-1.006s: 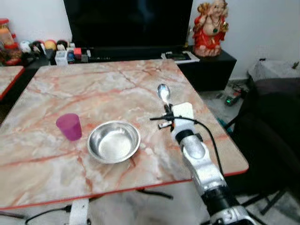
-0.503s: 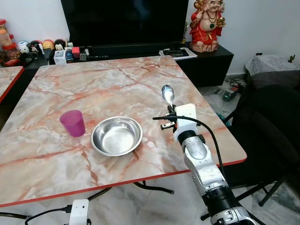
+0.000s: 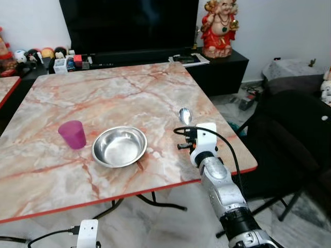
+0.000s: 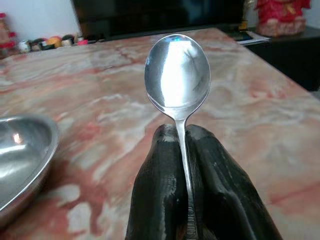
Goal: Setting the table
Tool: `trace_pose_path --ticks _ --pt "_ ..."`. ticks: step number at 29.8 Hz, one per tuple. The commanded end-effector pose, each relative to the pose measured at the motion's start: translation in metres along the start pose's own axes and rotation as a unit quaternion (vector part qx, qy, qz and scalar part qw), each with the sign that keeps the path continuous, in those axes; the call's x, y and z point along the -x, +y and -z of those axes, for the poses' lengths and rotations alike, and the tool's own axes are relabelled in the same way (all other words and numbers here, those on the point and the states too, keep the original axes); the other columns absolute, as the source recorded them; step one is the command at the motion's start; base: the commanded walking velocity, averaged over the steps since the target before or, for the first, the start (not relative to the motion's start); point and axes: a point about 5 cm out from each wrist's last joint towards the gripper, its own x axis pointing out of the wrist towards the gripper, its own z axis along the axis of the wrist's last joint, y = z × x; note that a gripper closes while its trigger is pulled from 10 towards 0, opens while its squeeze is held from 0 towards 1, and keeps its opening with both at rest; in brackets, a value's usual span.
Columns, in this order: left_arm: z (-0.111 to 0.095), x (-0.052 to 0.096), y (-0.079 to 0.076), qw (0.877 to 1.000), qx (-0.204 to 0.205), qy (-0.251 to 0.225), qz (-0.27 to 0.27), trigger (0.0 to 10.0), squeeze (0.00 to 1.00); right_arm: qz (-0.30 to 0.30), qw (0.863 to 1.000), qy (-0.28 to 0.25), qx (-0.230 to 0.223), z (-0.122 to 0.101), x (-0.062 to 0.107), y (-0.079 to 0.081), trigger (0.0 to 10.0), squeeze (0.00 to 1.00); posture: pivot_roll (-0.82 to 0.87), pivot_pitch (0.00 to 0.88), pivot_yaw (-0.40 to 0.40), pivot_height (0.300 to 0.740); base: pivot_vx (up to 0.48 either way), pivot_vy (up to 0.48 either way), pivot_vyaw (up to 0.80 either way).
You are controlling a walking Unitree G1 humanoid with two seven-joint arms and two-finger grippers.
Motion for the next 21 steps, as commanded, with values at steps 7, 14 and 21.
trace_pose_path --ticks 7,14,21 --pt "0.0125 0.002 0.0066 1.0 0.003 0.021 -0.009 10.0 0.0 -0.015 1.0 0.003 -0.01 0.0007 -0.0024 0.0062 10.0 0.0 -0.04 0.0 0.009 0.74 0.0 0.0 0.0" --pt "0.0116 0.0018 0.0072 1.0 -0.002 0.019 -0.006 10.0 0.0 -0.002 1.0 0.004 -0.01 0.0008 -0.0032 0.0018 10.0 0.0 -0.04 0.0 0.015 0.74 0.0 0.147 0.42" --pt "0.0091 0.0014 0.0049 1.0 -0.008 0.013 0.003 10.0 0.0 0.006 1.0 0.008 -0.013 0.0023 -0.0034 -0.0008 10.0 0.0 -0.04 0.0 0.02 0.74 0.0 0.0 0.15"
